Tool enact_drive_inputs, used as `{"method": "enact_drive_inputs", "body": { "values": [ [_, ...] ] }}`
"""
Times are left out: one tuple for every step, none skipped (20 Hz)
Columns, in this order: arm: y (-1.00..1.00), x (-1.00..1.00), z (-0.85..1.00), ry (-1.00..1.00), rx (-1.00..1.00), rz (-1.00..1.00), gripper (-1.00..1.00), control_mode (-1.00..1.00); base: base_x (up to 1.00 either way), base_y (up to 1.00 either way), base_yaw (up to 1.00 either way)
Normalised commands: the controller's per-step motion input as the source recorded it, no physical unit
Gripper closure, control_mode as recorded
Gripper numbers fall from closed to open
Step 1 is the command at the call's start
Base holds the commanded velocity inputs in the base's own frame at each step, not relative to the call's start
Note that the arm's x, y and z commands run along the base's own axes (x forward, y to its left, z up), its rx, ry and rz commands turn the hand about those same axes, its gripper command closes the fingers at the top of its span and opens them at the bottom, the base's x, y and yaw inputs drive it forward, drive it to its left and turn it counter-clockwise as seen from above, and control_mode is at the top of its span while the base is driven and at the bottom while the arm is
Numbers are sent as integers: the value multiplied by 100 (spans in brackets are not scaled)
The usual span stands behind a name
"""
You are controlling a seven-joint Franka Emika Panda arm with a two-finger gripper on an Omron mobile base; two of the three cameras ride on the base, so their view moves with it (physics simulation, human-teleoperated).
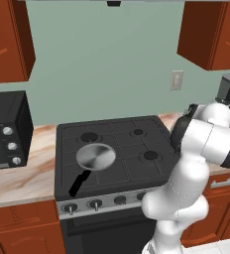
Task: Put the bell pepper and garlic in the pan. Then turn on the front left burner and set the heat to medium.
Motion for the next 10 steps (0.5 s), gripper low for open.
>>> {"method": "enact_drive_inputs", "body": {
  "values": [
    [80,-8,16,0,-5,0,100,-100,0,0,0],
    [87,-4,14,0,-6,0,100,-100,0,0,0],
    [89,-1,16,0,-6,0,100,-100,0,0,0],
    [93,-4,17,0,-5,0,100,-100,0,0,0],
    [91,-4,18,0,-5,0,100,-100,0,0,0],
    [100,-6,16,0,-4,0,100,-100,0,0,0],
    [100,-2,13,0,-4,0,100,-100,0,0,0],
    [98,-1,12,0,-2,0,100,-100,0,0,0],
    [97,0,12,0,-1,0,100,-100,0,0,0],
    [98,-1,12,0,-1,0,100,-100,0,0,0]
  ]
}}
